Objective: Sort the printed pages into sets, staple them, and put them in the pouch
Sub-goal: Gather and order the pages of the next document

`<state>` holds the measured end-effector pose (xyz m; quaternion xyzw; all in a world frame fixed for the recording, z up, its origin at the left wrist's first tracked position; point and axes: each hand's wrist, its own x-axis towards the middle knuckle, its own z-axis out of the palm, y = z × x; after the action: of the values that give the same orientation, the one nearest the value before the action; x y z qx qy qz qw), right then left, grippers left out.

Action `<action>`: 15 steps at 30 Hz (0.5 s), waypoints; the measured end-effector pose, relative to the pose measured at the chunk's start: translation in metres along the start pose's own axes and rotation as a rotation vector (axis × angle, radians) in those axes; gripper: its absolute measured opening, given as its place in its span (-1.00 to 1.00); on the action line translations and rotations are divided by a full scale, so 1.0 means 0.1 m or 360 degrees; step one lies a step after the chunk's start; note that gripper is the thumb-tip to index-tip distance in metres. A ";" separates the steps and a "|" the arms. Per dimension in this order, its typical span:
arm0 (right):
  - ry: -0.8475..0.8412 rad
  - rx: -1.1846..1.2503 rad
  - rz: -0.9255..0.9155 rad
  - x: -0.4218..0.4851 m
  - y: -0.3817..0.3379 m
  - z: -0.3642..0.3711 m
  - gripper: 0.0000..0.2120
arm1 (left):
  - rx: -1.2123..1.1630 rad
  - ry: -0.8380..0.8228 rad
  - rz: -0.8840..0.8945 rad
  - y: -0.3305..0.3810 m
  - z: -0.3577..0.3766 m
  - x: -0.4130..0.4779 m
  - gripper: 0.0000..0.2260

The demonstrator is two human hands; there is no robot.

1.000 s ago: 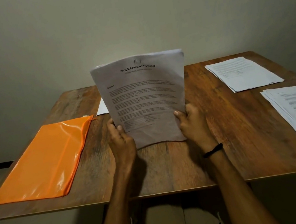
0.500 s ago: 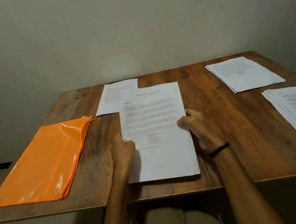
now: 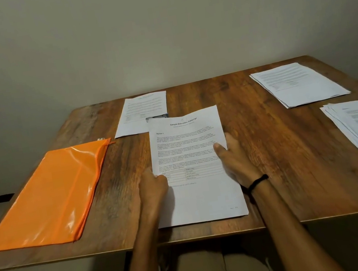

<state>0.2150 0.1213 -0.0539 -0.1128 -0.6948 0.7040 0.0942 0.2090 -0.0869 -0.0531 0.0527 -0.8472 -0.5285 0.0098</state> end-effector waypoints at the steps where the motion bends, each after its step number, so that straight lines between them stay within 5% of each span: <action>1: 0.0004 -0.0012 -0.0005 0.01 0.01 -0.02 -0.77 | 0.0008 -0.0027 -0.0026 0.00 -0.01 0.01 -0.77; 11: -0.0067 0.0008 0.0022 0.00 0.14 -0.20 -0.76 | -0.0270 -0.0271 -0.0453 0.29 -0.16 0.26 -0.78; 15: -0.0189 0.0034 0.0028 -0.01 0.15 -0.22 -0.78 | -0.0456 -0.0296 -0.0374 0.41 -0.15 0.66 -0.74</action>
<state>0.2228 0.1422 -0.0689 -0.0758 -0.6906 0.7177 0.0478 0.1415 -0.0890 -0.0119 0.1003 -0.7487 -0.6437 -0.1228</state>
